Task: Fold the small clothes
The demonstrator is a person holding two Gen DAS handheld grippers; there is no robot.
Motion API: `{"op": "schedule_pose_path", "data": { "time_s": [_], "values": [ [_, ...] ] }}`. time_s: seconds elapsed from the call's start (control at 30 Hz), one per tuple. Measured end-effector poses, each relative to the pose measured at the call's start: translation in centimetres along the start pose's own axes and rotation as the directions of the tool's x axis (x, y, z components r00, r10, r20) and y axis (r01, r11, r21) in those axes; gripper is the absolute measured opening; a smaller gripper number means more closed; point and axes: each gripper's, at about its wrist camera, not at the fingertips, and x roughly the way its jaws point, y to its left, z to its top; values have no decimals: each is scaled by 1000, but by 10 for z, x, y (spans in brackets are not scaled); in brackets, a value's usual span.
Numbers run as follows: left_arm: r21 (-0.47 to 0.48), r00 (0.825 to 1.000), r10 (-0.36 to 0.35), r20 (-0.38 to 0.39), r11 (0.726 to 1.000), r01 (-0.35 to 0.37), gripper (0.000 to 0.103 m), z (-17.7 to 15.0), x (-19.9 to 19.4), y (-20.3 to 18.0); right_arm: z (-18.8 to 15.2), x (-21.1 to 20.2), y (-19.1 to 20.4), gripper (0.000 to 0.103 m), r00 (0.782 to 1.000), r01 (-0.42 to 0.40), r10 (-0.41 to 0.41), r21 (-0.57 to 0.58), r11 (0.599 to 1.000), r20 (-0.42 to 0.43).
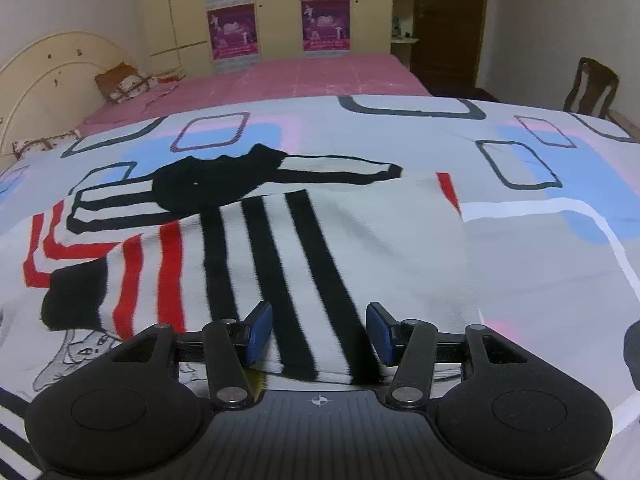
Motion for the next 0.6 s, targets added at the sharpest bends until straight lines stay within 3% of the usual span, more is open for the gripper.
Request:
{"op": "schedule_pose_path", "data": {
  "time_s": [0.13, 0.17, 0.2, 0.23, 0.37, 0.6],
  "values": [
    [186, 992, -59, -108, 979, 78, 6, -27, 35, -78, -4, -9, -16, 49, 999, -26, 25, 37, 999, 35],
    [215, 989, -67, -132, 972, 94, 5, -35, 41, -92, -4, -12, -20, 20, 999, -28, 26, 42, 999, 43],
    [246, 984, -76, -161, 963, 114, 5, -44, 50, -111, -4, -14, -24, 7, 999, -32, 30, 44, 999, 41],
    [264, 979, -84, -184, 955, 132, 6, -51, 57, -124, -4, -16, -29, 2, 999, -34, 32, 52, 998, 43],
    [367, 959, -105, -264, 908, 201, 6, -79, 81, -177, -4, -28, -50, 1, 997, -41, 36, 70, 997, 74],
    [468, 931, -85, -355, 846, 255, 6, -148, 80, -231, -9, -41, -90, 1, 997, -39, 29, 138, 990, 73]
  ]
}}
